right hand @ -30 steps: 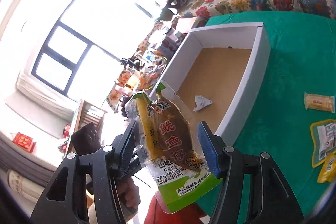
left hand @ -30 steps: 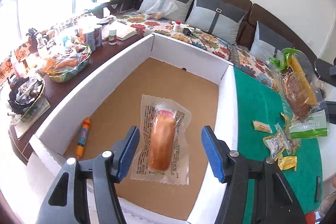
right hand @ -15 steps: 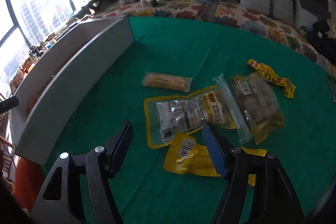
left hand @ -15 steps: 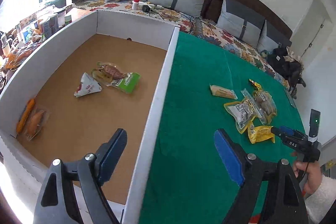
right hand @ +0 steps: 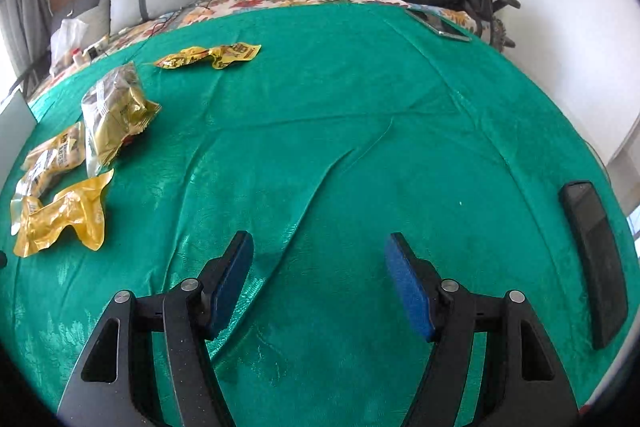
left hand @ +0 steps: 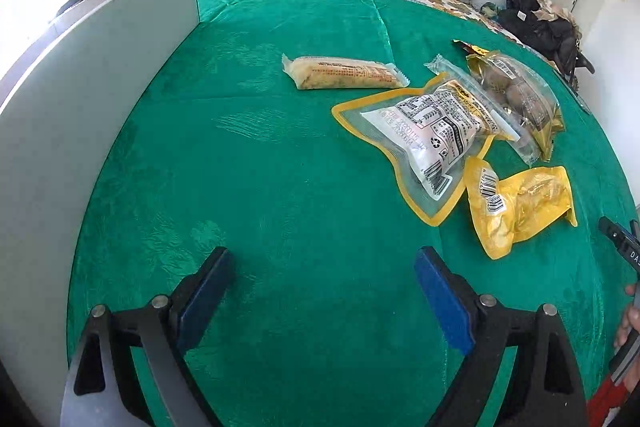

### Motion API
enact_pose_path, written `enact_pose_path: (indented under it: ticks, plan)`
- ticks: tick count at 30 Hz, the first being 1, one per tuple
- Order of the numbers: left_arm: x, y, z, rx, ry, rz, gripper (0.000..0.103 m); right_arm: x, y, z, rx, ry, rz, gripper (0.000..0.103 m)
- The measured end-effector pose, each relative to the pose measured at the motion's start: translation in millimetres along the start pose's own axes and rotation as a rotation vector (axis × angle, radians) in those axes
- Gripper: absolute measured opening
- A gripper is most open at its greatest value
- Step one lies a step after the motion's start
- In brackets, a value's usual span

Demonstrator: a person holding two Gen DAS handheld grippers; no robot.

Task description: Organize snacks

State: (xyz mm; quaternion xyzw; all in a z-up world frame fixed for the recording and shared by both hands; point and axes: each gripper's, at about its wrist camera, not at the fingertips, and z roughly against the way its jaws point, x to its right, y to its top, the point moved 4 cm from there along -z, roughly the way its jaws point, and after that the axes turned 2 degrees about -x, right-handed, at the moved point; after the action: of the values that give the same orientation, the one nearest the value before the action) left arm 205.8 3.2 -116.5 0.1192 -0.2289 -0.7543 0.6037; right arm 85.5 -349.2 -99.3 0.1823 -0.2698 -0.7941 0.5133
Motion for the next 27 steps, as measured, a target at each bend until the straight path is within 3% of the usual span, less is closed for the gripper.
enact_pose_path:
  ticks: [5, 12, 27]
  plan:
    - [10, -1, -11, 0.048, 0.071, -0.073, 0.103, -1, -6, -4, -0.003, -0.007, 0.002, 0.075]
    - [10, -2, -10, 0.067, 0.062, -0.074, 0.103, 4, -9, -6, -0.013, -0.030, -0.012, 0.086]
    - [11, -2, -10, 0.068, 0.061, -0.074, 0.103, 4, -9, -6, -0.013, -0.039, -0.010, 0.088]
